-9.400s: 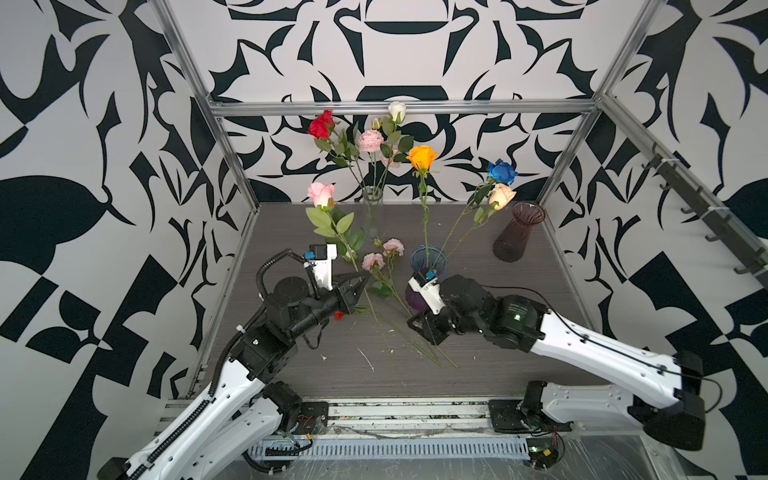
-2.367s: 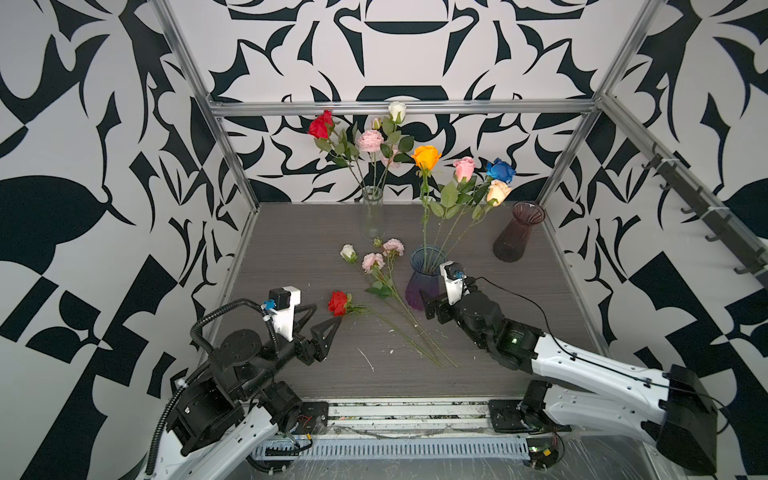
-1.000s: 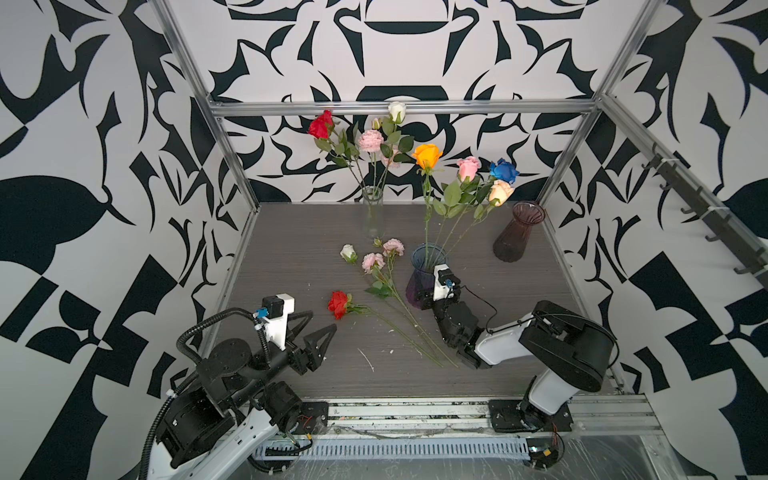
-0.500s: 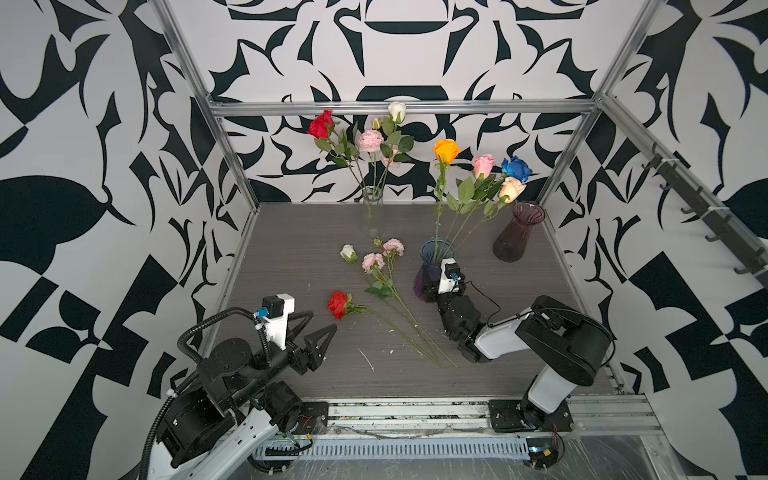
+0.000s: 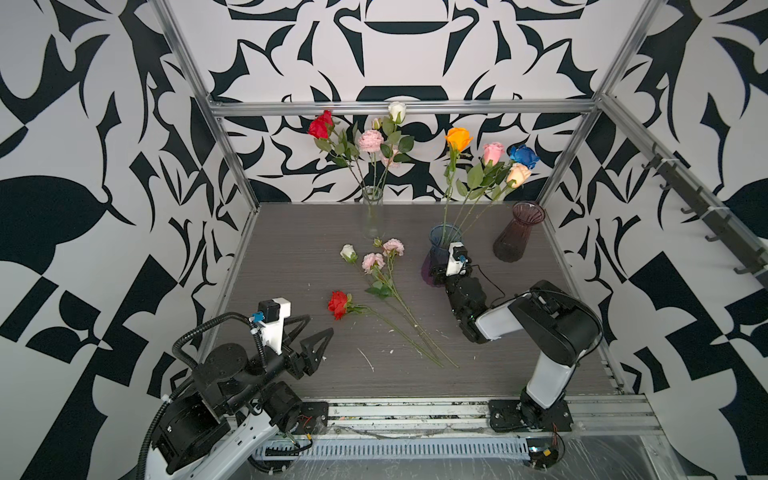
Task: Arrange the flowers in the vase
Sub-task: 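Grip the blue-and-purple vase rim with the right gripper and slide it farther away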
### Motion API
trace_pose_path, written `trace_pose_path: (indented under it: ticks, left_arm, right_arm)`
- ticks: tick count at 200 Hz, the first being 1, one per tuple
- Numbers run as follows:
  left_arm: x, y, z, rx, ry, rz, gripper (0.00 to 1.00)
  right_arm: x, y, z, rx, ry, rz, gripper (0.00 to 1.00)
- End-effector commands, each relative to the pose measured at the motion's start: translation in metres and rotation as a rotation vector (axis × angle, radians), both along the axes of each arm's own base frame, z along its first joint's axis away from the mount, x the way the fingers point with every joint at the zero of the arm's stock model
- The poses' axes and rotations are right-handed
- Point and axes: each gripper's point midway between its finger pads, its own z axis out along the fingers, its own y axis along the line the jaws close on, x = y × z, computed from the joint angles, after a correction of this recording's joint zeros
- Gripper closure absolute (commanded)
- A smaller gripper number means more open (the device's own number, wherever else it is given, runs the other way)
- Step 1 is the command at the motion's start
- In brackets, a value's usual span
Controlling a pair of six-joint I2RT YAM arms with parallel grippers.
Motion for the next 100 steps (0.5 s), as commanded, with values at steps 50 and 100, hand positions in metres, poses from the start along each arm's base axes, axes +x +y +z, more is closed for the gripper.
trace_pose_path:
  ticks: [50,100]
  left_arm:
    - [-0.005,0.001,0.003,-0.001,-0.001,-0.018,0.19]
    - [-0.005,0.001,0.002,0.001,-0.006,-0.015,0.19]
  right_arm:
    - [0.044,-0.015,-0.031,-0.008,0.108,0.028,0.26]
    - [0.071,-0.034,-0.038,-0.014,0.141,0.011,0.27]
